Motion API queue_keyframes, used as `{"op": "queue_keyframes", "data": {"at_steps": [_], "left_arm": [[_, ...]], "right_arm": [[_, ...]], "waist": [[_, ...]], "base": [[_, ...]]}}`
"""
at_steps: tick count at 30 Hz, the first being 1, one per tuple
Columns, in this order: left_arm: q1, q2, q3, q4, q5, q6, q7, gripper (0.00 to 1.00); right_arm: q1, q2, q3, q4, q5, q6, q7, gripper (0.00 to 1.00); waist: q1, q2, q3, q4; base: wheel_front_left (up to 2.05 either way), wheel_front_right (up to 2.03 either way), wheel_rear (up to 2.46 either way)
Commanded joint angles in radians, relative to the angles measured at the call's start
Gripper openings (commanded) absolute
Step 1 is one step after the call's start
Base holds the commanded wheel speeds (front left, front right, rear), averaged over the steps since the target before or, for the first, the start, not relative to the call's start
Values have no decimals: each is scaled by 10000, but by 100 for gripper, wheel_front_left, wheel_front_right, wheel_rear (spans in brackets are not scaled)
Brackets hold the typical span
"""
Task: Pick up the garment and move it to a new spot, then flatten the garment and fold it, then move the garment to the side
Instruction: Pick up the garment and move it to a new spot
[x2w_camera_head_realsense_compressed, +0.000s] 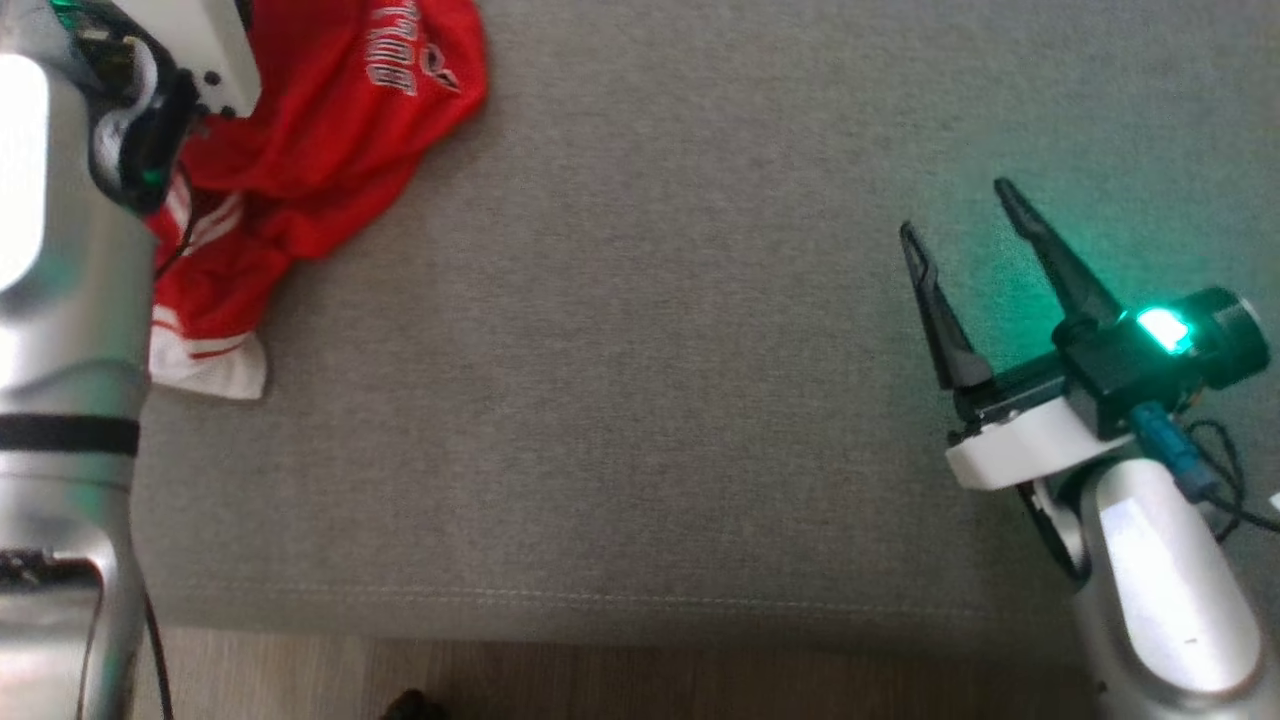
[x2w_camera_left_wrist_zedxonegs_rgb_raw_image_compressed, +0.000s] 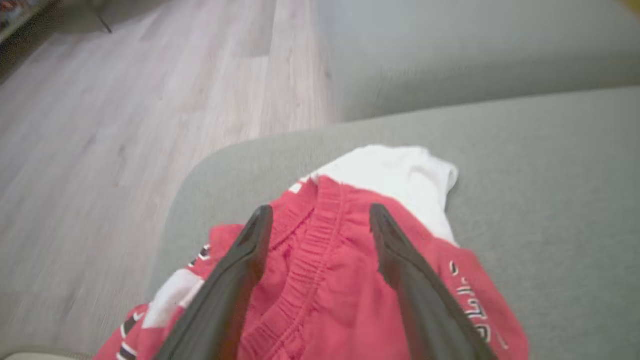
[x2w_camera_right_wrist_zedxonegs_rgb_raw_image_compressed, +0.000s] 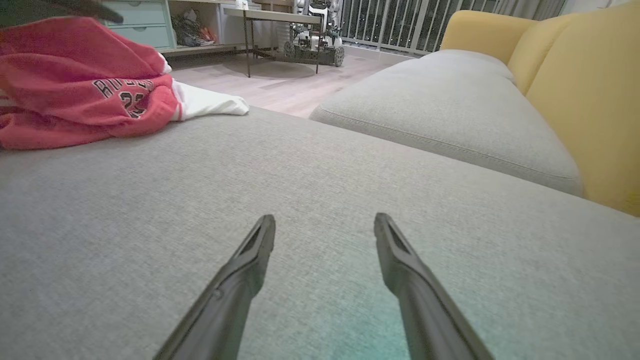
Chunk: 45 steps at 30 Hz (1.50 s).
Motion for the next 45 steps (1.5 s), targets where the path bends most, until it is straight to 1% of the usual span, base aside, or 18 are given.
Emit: {"op": "queue_keyframes", "data": {"at_steps": [1, 6, 8, 13, 14, 15, 16, 22, 27, 30, 34, 38, 40, 43, 45], "left_arm": [[-694, 655, 34, 232, 110, -54, 581, 100], [-1093, 846, -753, 1397, 183, -58, 2054, 100], [-1136, 866, -991, 1665, 61, -59, 2434, 100], [-1126, 931, -1302, 1998, -20, -60, 2169, 100], [-1115, 939, -1345, 2070, -25, -60, 2058, 42], [-1132, 965, -1357, 2091, 3, -39, 1818, 4], [-1149, 971, -1336, 2086, 24, 35, 1480, 0], [-1145, 762, -1424, 2131, 120, 158, -165, 0], [-1178, 709, -1387, 1909, 181, 376, -1634, 0], [-1272, 702, -1400, 1570, 242, 483, -2275, 0], [-1453, 774, -1392, 951, 273, 537, -2830, 0], [-1553, 734, -1374, 154, 148, 504, -2970, 0], [-1580, 720, -1370, -337, 133, 585, -2946, 0], [-1574, 649, -1363, -1158, 78, 705, -2908, 0], [-1498, 551, -1387, -1667, 26, 770, -2889, 0]], "right_arm": [[-248, -53, 163, -448, 19, -2, -92, 100], [-368, -126, 97, -562, 101, -2, -92, 100], [-416, -136, 75, -595, 119, -2, -92, 100], [-468, -107, 9, -659, 121, -2, -92, 100], [-467, -97, 5, -656, 126, -2, -92, 100], [-465, -90, 2, -650, 129, -2, -92, 100], [-468, -84, 1, -646, 135, -2, -92, 100], [-430, -23, -52, -606, 173, -2, -92, 100], [-352, 81, -38, -522, 224, -2, -92, 100], [-300, 152, -34, -479, 256, -2, -92, 100], [-225, 266, 34, -383, 300, -2, -92, 100], [-158, 406, 99, -354, 373, -2, -92, 100], [-170, 485, 98, -361, 473, -2, -92, 100], [-267, 576, 187, -393, 636, -2, -92, 100], [-361, 612, 258, -472, 749, -2, -92, 100]], "waist": [[-2, 0, 360, -345], [-2, 0, 608, -484], [-2, 0, 667, -497], [-2, 0, 751, -452], [-2, 0, 746, -441], [-2, 0, 743, -425], [-2, 0, 736, -407], [-2, 0, 473, -163], [-2, 0, 41, 36], [-2, 0, -218, 117], [-2, 0, -560, 102], [-2, 0, -890, -130], [-2, 0, -1028, -379], [-2, 0, -1158, -900], [-2, 0, -1225, -1362]], "base": [[0, 0, 0], [0, 0, 0], [0, 0, 0], [0, 0, 0], [0, 0, 0], [0, 0, 0], [0, 0, 0], [0, 0, 0], [0, 0, 0], [0, 0, 0], [0, 0, 0], [0, 0, 0], [0, 0, 0], [0, 0, 0], [0, 0, 0]]}}
